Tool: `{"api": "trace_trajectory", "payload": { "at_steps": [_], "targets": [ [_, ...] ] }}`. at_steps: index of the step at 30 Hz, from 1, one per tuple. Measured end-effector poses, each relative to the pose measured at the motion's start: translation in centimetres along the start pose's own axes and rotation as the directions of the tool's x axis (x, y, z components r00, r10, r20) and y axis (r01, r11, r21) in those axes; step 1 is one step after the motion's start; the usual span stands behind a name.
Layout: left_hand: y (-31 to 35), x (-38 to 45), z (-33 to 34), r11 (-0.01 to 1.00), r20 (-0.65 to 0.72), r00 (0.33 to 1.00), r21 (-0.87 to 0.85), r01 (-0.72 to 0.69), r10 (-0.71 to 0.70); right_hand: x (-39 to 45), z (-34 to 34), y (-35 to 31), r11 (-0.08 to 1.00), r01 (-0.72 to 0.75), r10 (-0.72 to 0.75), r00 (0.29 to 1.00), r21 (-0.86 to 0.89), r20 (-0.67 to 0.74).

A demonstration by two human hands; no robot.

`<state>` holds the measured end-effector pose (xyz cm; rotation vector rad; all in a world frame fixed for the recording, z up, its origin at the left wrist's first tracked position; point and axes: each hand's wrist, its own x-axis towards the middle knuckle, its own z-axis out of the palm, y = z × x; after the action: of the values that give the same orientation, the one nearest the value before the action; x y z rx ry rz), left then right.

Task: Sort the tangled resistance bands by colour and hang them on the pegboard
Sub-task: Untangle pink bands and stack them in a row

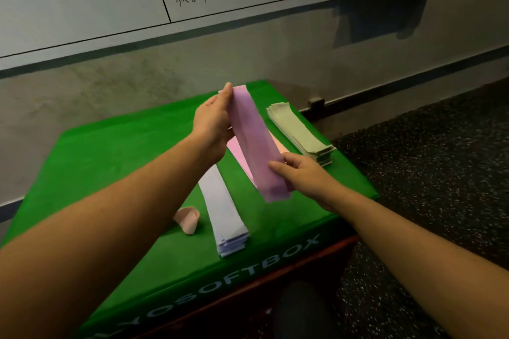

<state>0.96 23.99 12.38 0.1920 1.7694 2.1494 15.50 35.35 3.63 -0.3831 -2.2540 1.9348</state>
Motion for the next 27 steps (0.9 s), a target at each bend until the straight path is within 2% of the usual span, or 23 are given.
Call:
{"api": "trace_trajectory", "payload": {
  "at_steps": [4, 6, 11, 16, 22, 27],
  "targets": [
    [-0.7, 4.4, -0.5, 0.998, -0.104, 0.995, -0.055, 0.004, -0.009, 1.2, -0.7, 1.3, 0.998, -0.041, 0.043, 0.998, -0.047, 0.041],
    [-1.3, 6.6, -1.0, 0.997, -0.134, 0.991, -0.075, -0.006, -0.004, 1.9, -0.9, 2.0, 0.997, -0.056, 0.057, 0.998, -0.047, 0.018],
    [-3.2, 11.1, -1.9, 1.000, -0.179, 0.984, 0.017, 0.000, 0.003, 4.1, -0.9, 3.2, 0.995, -0.096, 0.093, 0.991, -0.025, -0.099],
    [-5.3, 15.0, -2.1, 0.999, -0.209, 0.978, 0.033, 0.019, -0.012, 5.9, -0.8, 4.7, 0.992, -0.127, 0.127, 0.991, 0.012, -0.030],
    [-7.2, 19.9, -3.4, 0.996, -0.257, 0.966, 0.071, 0.051, -0.032, 8.2, -0.5, 5.4, 0.989, -0.150, 0.149, 0.987, 0.003, -0.060],
    [-8.5, 23.5, -4.8, 0.983, -0.308, 0.949, 0.145, 0.115, -0.066, 10.5, 0.3, 5.6, 0.970, -0.220, 0.225, 0.973, 0.103, -0.041]
  ]
}}
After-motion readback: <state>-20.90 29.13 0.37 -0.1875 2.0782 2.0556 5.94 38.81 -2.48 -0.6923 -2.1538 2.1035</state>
